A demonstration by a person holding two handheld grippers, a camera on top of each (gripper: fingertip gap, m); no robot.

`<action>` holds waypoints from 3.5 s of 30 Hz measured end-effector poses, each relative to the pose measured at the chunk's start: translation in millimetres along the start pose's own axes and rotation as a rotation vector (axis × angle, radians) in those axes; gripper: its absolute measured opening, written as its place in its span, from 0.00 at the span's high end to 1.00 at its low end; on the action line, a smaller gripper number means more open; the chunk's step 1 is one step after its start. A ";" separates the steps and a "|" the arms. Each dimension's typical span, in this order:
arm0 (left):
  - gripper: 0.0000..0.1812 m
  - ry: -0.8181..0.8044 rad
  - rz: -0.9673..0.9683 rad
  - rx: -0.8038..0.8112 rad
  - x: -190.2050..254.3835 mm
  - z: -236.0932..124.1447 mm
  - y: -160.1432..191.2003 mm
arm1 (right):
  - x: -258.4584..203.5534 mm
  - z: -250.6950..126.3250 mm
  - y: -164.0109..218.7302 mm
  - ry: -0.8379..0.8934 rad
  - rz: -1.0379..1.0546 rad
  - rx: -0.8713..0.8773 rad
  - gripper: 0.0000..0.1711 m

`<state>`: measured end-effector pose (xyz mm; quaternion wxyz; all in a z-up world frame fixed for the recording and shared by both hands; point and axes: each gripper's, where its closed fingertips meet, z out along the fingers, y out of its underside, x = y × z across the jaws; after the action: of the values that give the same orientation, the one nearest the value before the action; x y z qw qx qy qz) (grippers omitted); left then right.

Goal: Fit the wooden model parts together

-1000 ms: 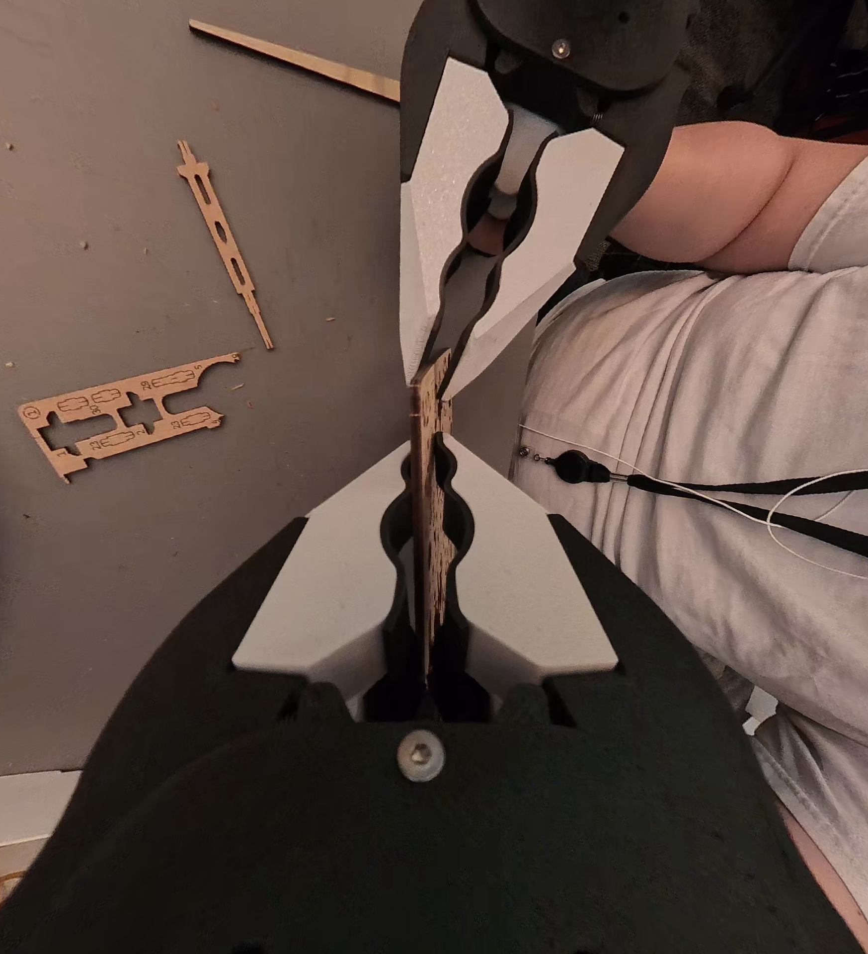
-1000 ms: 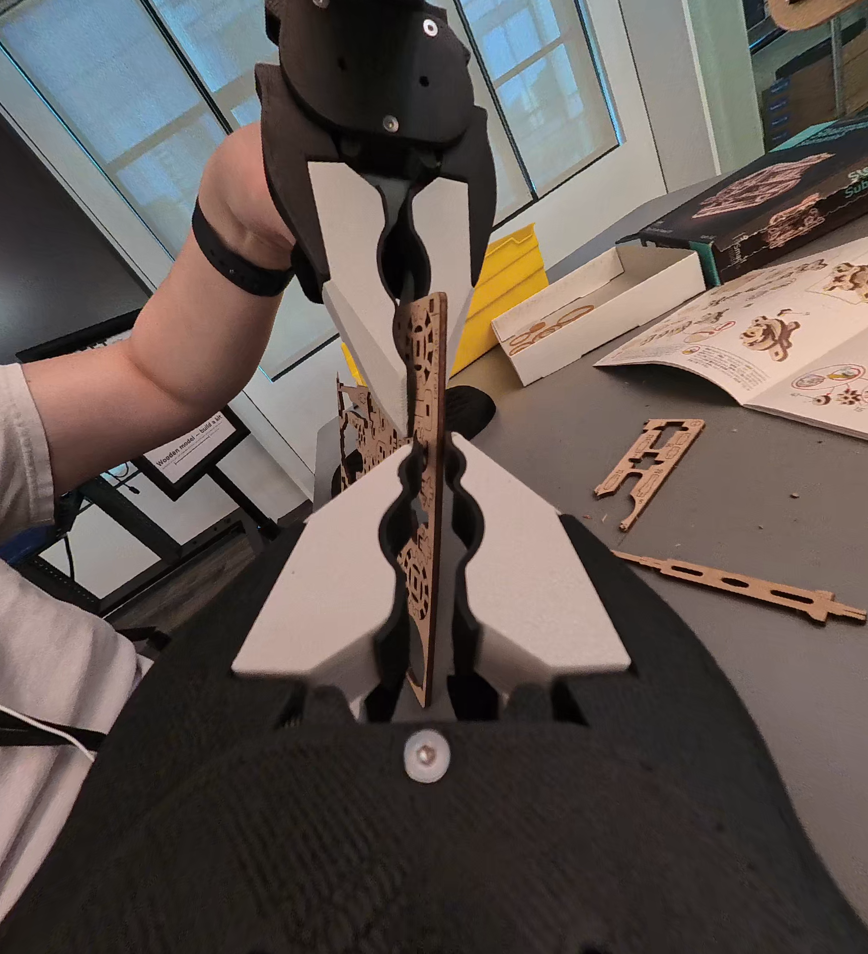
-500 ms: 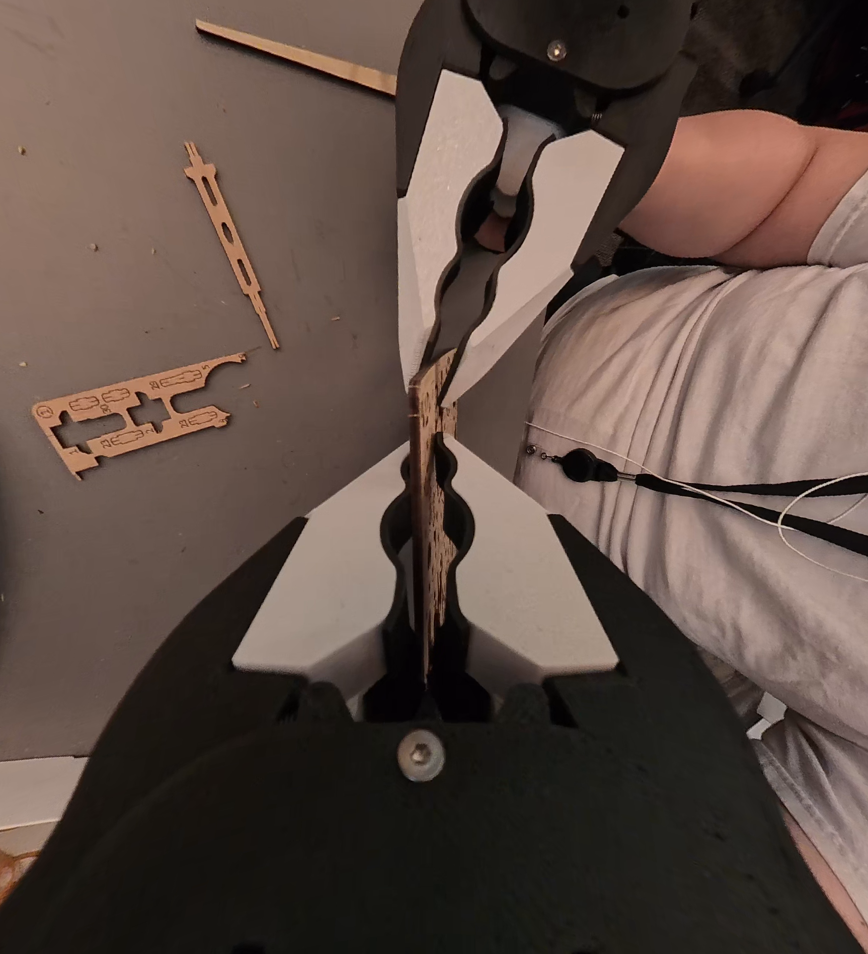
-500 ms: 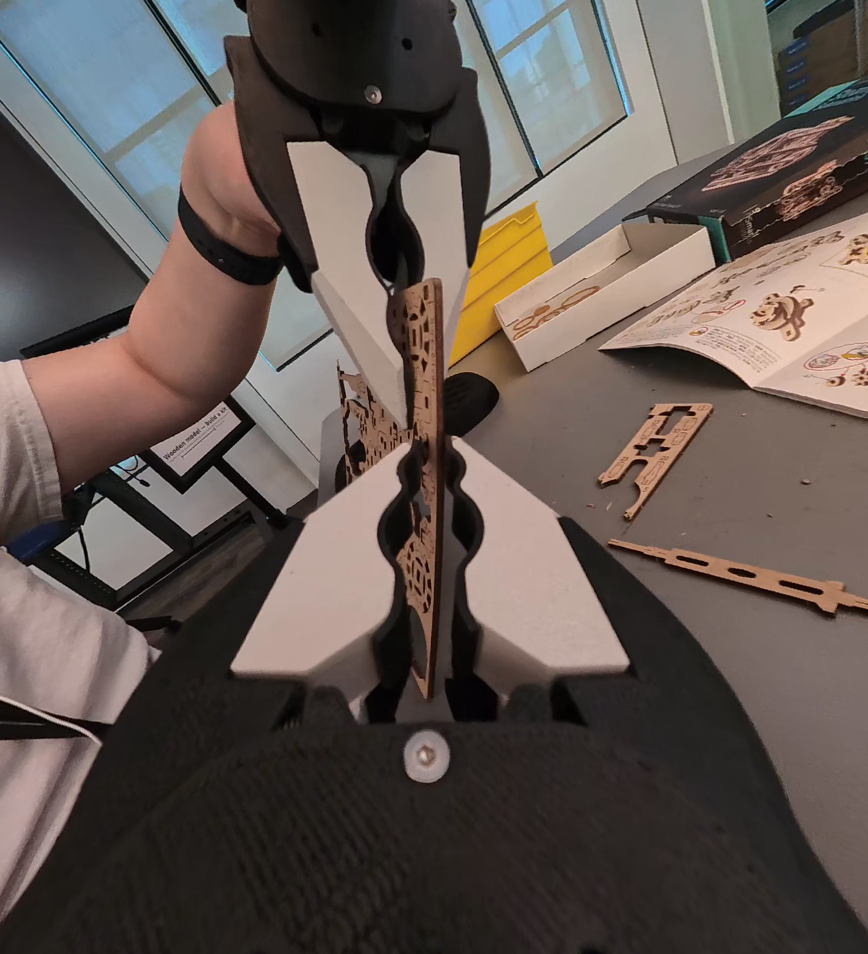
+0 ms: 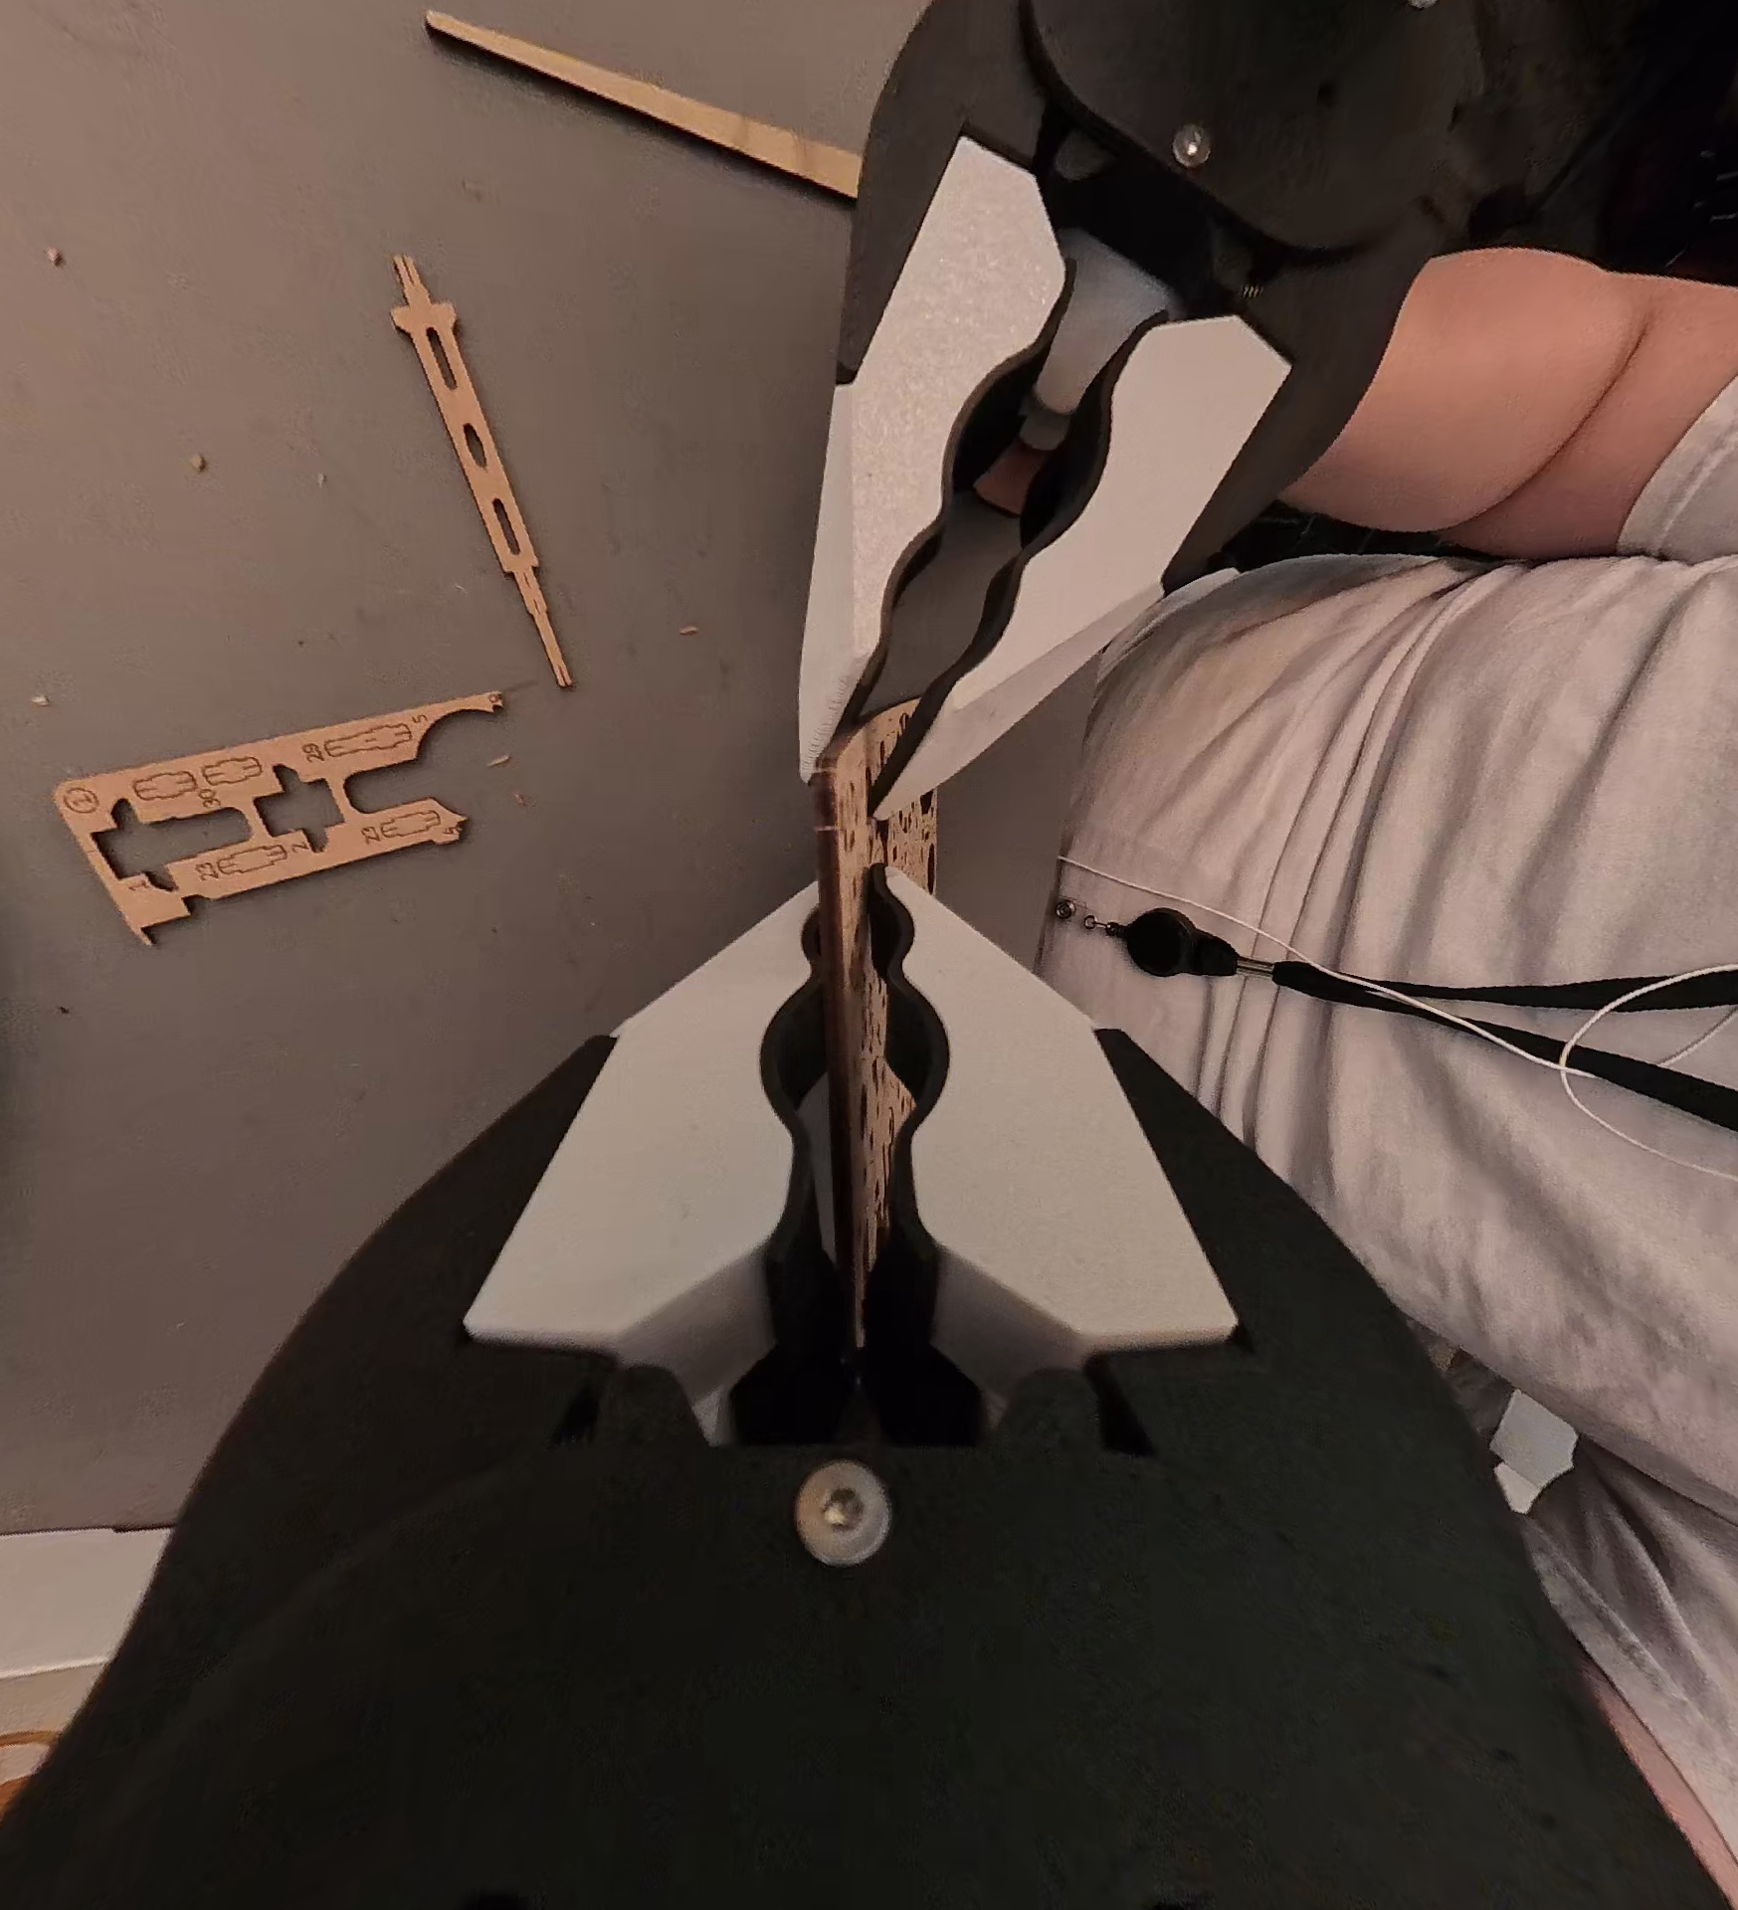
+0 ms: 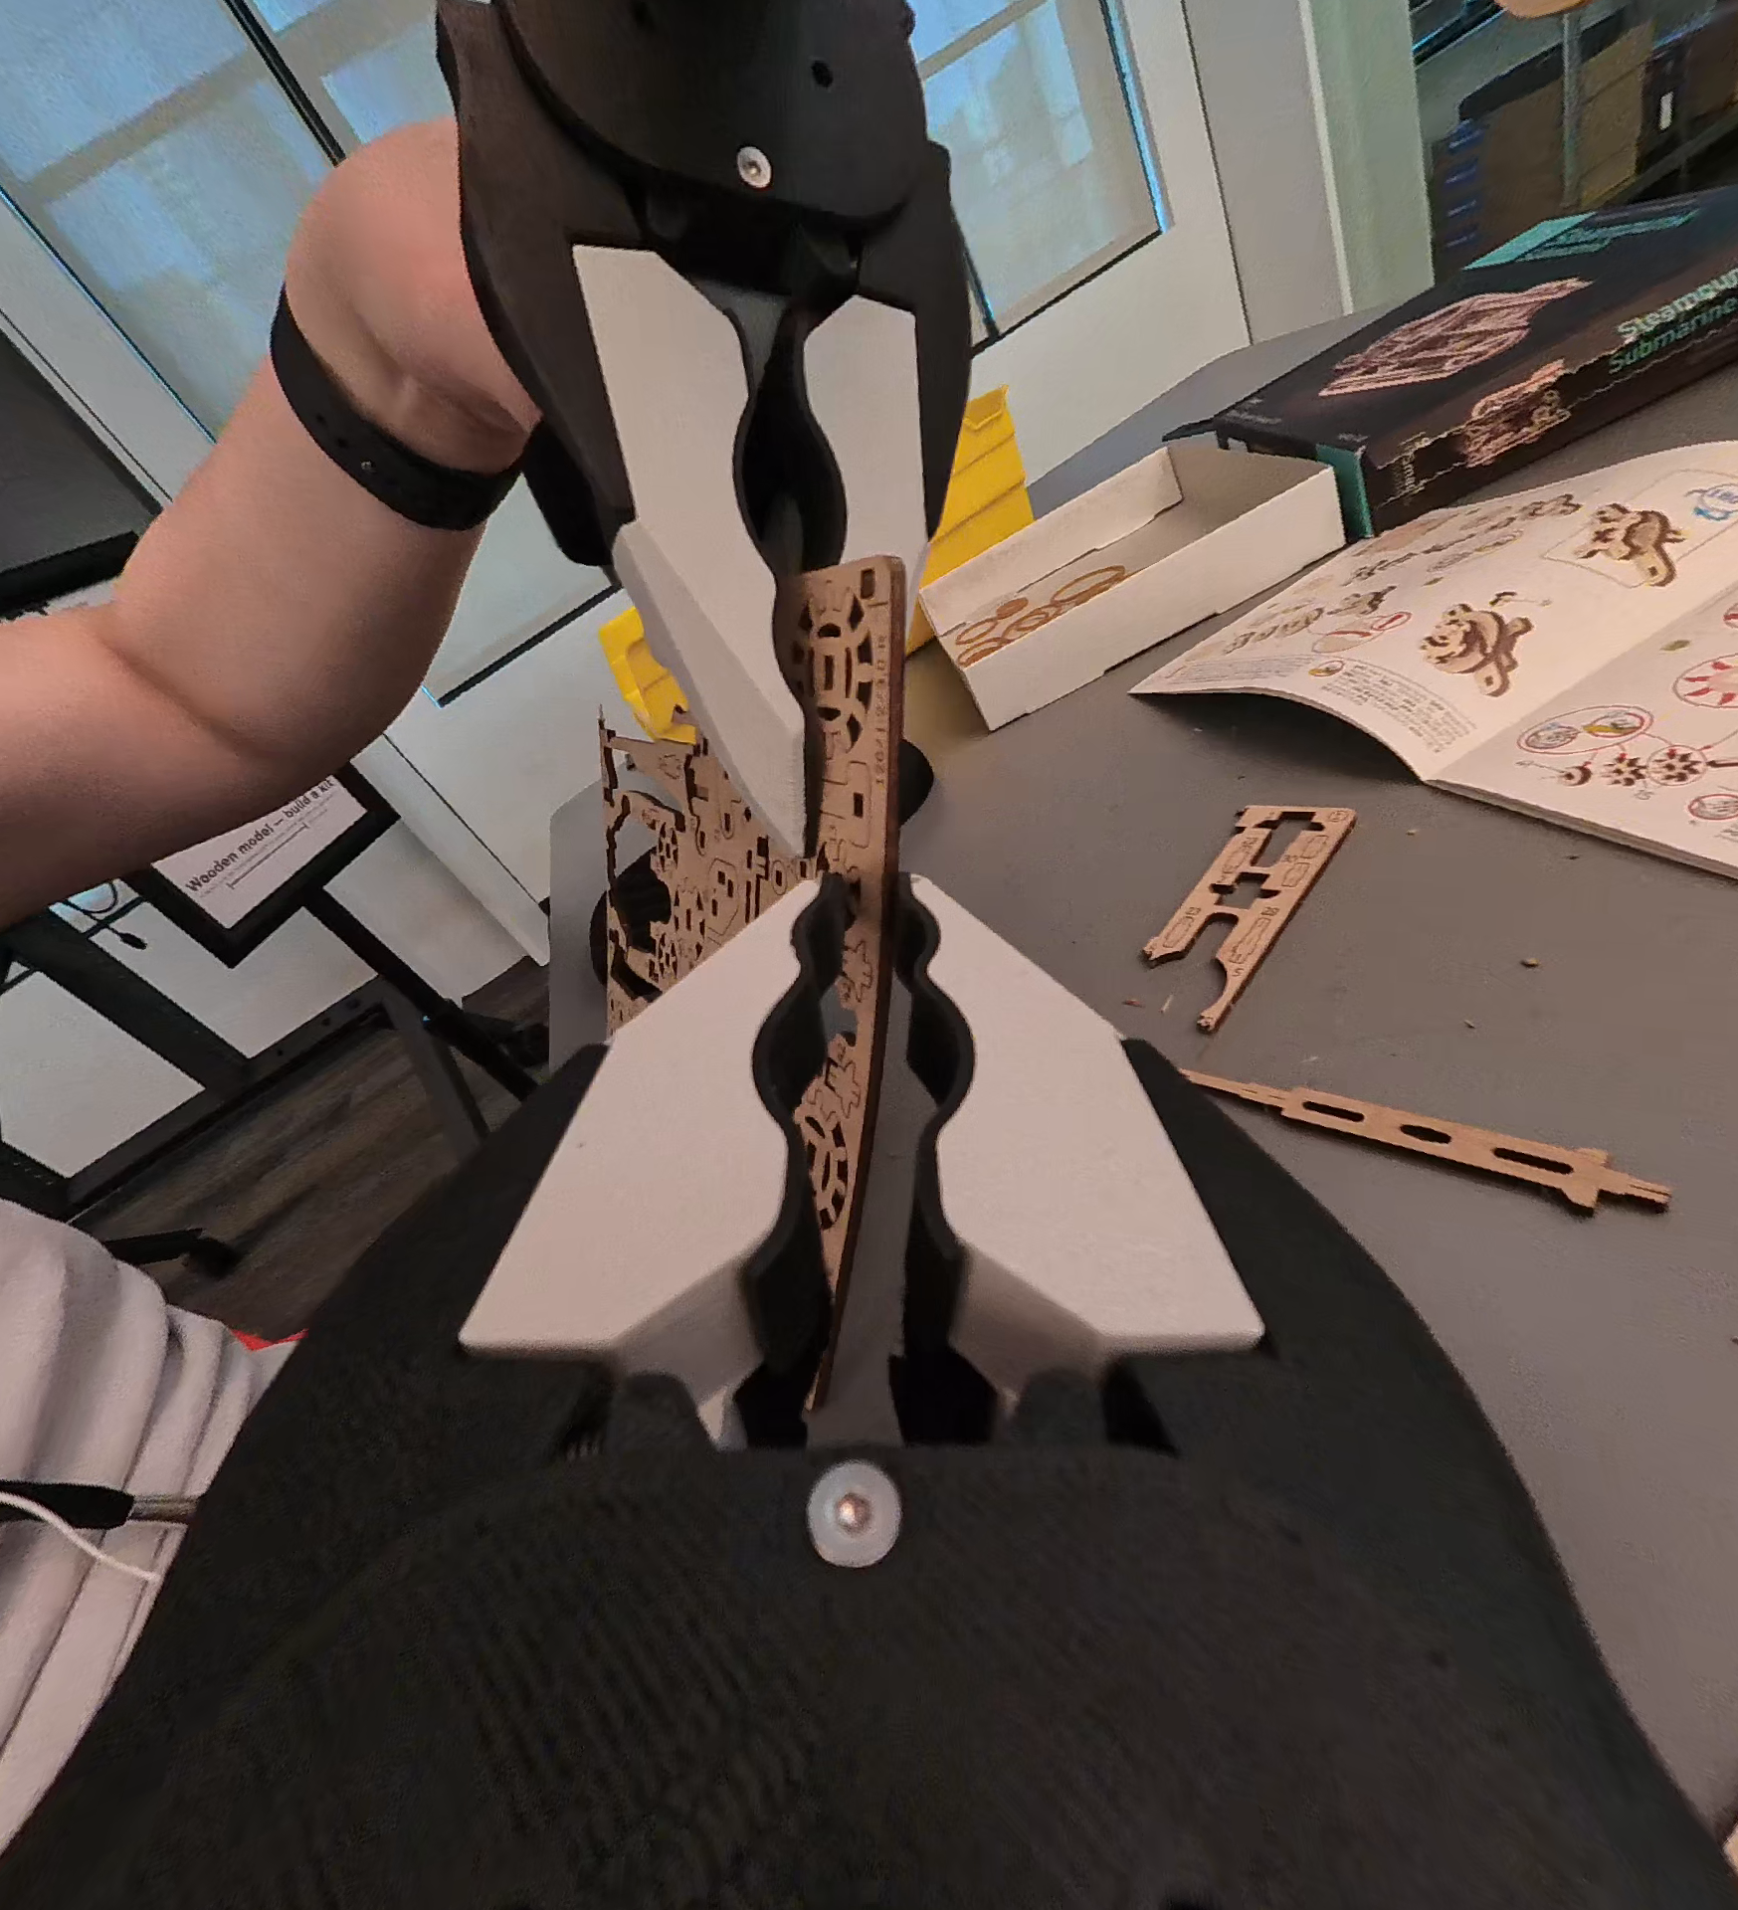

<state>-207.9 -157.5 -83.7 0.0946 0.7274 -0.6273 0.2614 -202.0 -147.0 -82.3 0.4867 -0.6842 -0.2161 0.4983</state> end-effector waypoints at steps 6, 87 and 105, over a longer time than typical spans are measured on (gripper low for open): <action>0.99 -0.017 0.010 -0.011 -1.2 0.1 1.0 | 0.8 0.6 0.6 0.024 -0.022 -0.005 0.95; 0.99 0.101 -0.014 -0.014 6.3 -0.5 7.7 | -9.9 3.4 0.6 -0.073 0.049 -0.012 0.95; 0.99 0.047 -0.019 -0.035 0.7 -3.5 12.0 | -2.2 5.2 0.1 -0.005 -0.008 -0.070 0.92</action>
<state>-220.3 -158.9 -82.7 0.1243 0.7252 -0.6225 0.2666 -207.6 -146.4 -81.5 0.4640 -0.6987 -0.2371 0.4903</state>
